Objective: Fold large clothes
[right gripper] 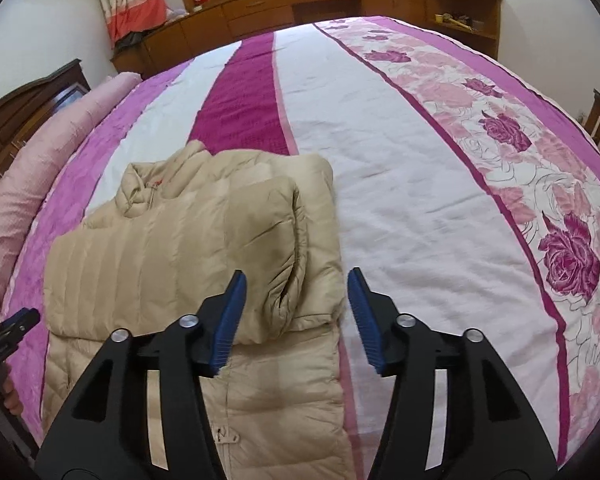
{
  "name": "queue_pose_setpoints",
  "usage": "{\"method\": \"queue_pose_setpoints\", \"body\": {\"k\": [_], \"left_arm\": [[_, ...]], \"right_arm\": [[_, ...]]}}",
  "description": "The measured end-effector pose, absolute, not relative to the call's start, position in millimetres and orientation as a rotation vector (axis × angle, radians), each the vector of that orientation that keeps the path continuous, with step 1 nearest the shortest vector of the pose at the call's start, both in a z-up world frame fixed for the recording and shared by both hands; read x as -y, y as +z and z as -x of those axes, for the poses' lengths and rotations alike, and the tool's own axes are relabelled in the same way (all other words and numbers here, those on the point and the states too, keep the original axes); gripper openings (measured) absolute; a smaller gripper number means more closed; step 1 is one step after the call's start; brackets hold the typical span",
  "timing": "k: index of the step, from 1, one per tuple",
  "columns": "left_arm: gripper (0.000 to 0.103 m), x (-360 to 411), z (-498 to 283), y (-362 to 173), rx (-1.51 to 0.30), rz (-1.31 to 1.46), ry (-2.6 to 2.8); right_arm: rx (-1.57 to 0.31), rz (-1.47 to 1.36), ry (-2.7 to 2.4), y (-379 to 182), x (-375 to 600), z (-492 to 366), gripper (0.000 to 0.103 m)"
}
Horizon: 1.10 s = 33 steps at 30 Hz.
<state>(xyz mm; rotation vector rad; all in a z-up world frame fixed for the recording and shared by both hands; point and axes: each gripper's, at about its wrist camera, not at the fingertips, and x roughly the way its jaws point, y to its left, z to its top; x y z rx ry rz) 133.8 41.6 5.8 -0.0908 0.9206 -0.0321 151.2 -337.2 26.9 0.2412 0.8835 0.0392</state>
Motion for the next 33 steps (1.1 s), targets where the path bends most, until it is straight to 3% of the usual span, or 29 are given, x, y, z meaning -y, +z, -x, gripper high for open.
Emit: {"method": "queue_pose_setpoints", "body": {"k": [15, 23, 33], "left_arm": [[0.073, -43.7, -129.9, -8.2, -0.945, 0.083, -0.002], [0.073, -67.7, -92.8, -10.1, -0.986, 0.077, 0.027], [0.073, -86.0, -23.0, -17.4, -1.040, 0.119, 0.042]], "right_arm": [[-0.994, -0.266, -0.037, -32.9, 347.4, -186.9, 0.058], [-0.973, -0.227, 0.058, -4.9, 351.6, -108.2, 0.062], [-1.016, -0.210, 0.095, -17.7, 344.6, -6.6, 0.065]]}}
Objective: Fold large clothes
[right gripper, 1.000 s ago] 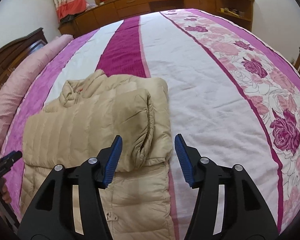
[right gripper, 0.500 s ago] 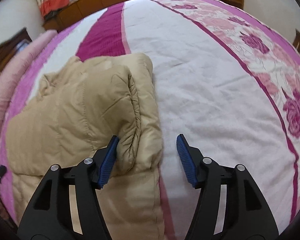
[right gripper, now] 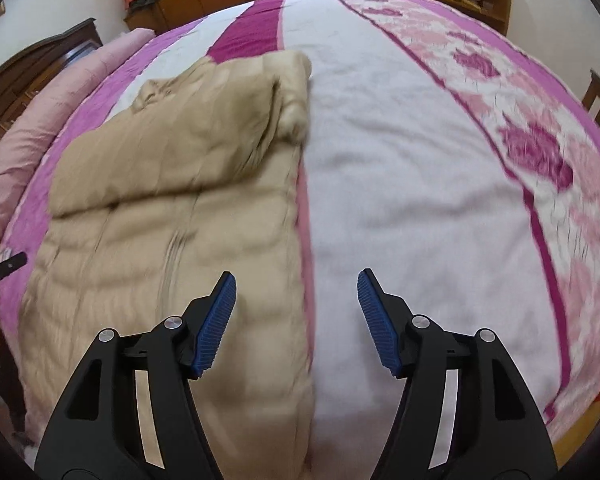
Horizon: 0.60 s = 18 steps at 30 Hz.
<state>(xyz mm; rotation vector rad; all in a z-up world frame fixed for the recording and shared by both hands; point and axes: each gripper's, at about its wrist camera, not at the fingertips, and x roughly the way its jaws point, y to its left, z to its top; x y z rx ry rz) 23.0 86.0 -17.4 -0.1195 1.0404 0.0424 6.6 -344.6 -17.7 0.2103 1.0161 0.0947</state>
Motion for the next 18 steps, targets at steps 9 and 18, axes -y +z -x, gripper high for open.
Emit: {"method": "queue_pose_setpoints", "body": {"k": [9, 18], "left_arm": [[0.073, -92.8, 22.7, -38.1, -1.075, 0.179, 0.041], [0.073, -98.4, 36.3, -52.2, -1.097, 0.193, 0.027]], "right_arm": [[-1.050, -0.209, 0.149, -24.2, 319.8, 34.9, 0.072], [-1.069, -0.152, 0.176, -28.9, 304.9, 40.8, 0.079]]}}
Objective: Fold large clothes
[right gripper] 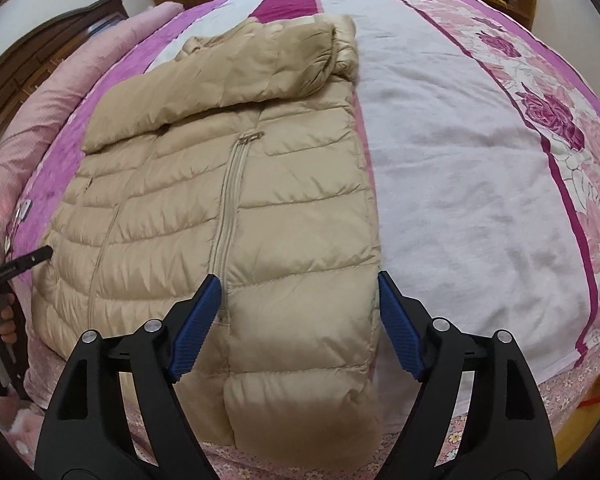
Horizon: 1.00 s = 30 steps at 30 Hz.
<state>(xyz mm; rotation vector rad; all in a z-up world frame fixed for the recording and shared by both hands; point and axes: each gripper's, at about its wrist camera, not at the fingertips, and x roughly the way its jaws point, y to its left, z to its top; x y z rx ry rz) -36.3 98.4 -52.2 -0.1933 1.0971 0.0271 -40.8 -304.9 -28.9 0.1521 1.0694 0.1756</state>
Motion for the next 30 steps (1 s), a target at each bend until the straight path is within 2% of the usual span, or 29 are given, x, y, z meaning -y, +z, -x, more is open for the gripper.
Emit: {"method": "queue_pose_setpoints", "body": {"k": [13, 30], "left_arm": [[0.075, -91.0, 33.7, -60.0, -1.151, 0.250, -0.100], [0.075, -73.1, 50.2, -72.6, -1.210, 0.150, -0.207]], "right_arm": [[-1.088, -0.159, 0.211, -38.2, 299.0, 45.4, 0.082], [-1.091, -0.156, 0.257, -42.3, 294.3, 61.2, 0.082]]}}
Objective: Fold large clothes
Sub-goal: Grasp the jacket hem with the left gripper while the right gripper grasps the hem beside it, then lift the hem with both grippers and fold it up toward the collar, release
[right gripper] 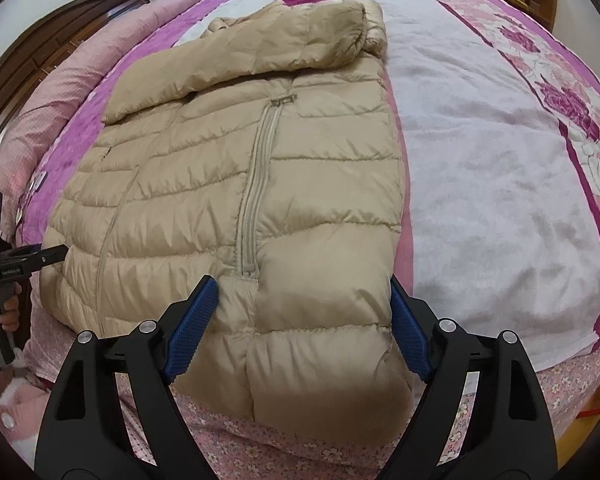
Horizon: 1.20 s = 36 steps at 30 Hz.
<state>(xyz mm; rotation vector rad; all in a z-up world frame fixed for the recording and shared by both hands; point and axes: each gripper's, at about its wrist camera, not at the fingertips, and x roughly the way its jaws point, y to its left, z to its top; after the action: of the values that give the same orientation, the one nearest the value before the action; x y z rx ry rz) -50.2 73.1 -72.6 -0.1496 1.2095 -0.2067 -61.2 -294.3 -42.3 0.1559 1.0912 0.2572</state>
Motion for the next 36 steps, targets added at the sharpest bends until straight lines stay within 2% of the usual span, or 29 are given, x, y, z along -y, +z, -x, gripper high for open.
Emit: {"method": "queue_pose_setpoints", "body": {"k": [2, 4, 5, 7, 10, 12, 16, 36], "left_arm": [[0.072, -73.1, 47.8, -75.9, -1.213, 0.182, -0.212], [0.059, -71.3, 46.8, -77.0, -1.209, 0.203, -0.221], [0.054, -70.8, 47.4, -75.8, -1.202, 0.210, -0.230], [0.038, -71.0, 49.0, -72.8, -1.194, 0.245, -0.253], [0.026, -73.6, 50.4, -66.7, -1.189, 0.270, -0.278], [0.021, -71.6, 53.1, -59.4, -1.177, 0.254, -0.288], [0.018, -78.3, 63.8, -42.4, -1.153, 0.258, -0.307], [0.017, -104.7, 147.0, 31.2, -1.100, 0.321, -0.410]], "right_arm": [[-1.094, -0.160, 0.256, -44.9, 293.1, 59.9, 0.077], [-1.086, -0.149, 0.255, -43.6, 290.8, 61.0, 0.058], [-1.077, -0.150, 0.262, -40.9, 290.4, 62.1, 0.053], [-1.059, -0.154, 0.266, -35.2, 290.6, 64.7, 0.032], [-1.031, -0.161, 0.261, -26.2, 293.0, 69.8, 0.020], [-1.018, -0.181, 0.263, -22.4, 294.9, 74.2, 0.017], [-0.990, -0.220, 0.278, -9.4, 298.6, 88.5, 0.015], [-0.928, -0.354, 0.334, 64.6, 307.7, 181.6, 0.011]]}}
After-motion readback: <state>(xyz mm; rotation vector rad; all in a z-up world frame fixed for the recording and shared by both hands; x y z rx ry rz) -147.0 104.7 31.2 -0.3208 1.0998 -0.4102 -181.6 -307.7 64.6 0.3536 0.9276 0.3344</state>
